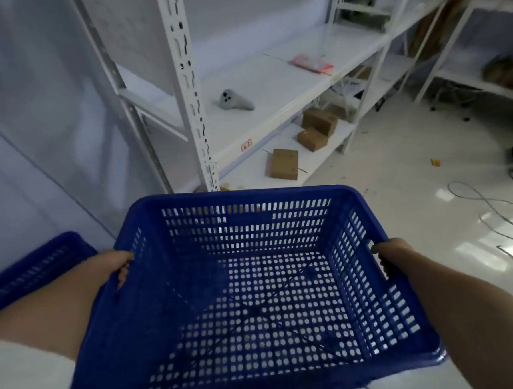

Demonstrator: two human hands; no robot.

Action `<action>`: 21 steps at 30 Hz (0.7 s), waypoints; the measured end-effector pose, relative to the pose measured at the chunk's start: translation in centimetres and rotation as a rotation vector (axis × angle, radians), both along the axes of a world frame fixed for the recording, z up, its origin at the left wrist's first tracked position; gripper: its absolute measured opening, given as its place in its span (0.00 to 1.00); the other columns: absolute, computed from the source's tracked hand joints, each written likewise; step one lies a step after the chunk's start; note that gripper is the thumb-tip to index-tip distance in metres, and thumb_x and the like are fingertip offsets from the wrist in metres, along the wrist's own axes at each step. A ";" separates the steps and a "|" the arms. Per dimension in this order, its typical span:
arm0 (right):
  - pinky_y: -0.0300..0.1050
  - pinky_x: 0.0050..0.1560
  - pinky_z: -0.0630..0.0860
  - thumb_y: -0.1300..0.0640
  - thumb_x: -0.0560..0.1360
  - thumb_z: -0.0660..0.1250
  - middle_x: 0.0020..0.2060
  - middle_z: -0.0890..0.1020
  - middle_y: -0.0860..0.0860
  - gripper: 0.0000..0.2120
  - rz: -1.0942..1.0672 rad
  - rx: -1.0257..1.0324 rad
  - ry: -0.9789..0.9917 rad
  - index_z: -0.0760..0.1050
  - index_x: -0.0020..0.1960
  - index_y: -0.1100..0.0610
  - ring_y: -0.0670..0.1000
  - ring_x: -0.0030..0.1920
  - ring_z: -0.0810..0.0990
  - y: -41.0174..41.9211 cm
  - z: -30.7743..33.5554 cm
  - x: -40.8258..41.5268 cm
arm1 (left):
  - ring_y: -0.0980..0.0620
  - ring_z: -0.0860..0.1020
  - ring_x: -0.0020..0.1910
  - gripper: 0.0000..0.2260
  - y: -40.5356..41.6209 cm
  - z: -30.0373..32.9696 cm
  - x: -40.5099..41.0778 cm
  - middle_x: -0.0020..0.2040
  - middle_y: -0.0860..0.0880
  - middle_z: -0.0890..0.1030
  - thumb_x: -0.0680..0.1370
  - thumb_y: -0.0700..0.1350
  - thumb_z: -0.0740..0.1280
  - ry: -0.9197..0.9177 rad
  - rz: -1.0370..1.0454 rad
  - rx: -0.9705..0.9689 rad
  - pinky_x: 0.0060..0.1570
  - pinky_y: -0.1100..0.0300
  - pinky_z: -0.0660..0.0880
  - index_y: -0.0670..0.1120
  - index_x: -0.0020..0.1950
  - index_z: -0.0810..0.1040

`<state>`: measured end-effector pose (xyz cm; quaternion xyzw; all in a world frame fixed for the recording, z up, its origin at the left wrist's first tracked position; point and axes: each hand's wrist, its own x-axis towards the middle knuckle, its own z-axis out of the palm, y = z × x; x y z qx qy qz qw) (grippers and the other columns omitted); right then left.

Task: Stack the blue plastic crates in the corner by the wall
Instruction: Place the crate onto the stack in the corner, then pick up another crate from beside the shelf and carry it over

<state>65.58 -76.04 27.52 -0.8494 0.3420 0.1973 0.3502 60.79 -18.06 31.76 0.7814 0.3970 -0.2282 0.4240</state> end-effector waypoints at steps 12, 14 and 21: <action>0.51 0.37 0.73 0.63 0.72 0.68 0.31 0.75 0.62 0.09 0.162 0.031 -0.089 0.73 0.46 0.68 0.57 0.30 0.73 11.3 6.4 -0.3 | 0.47 0.63 0.24 0.10 9.3 7.1 -9.3 0.29 0.44 0.67 0.79 0.38 0.62 -0.109 0.115 0.062 0.20 0.59 0.69 0.40 0.37 0.69; 0.50 0.36 0.74 0.63 0.72 0.69 0.29 0.75 0.62 0.09 0.195 0.022 -0.110 0.74 0.45 0.69 0.57 0.29 0.74 13.8 7.2 -0.5 | 0.47 0.63 0.24 0.10 11.5 7.5 -11.6 0.29 0.45 0.67 0.79 0.38 0.61 -0.125 0.148 0.061 0.18 0.61 0.68 0.41 0.37 0.68; 0.47 0.29 0.74 0.63 0.71 0.70 0.28 0.76 0.61 0.09 0.332 -0.012 -0.165 0.75 0.44 0.68 0.57 0.26 0.75 25.0 9.6 -2.1 | 0.47 0.63 0.23 0.11 20.0 8.1 -21.6 0.29 0.44 0.67 0.78 0.38 0.62 -0.154 0.289 0.060 0.15 0.61 0.67 0.42 0.36 0.68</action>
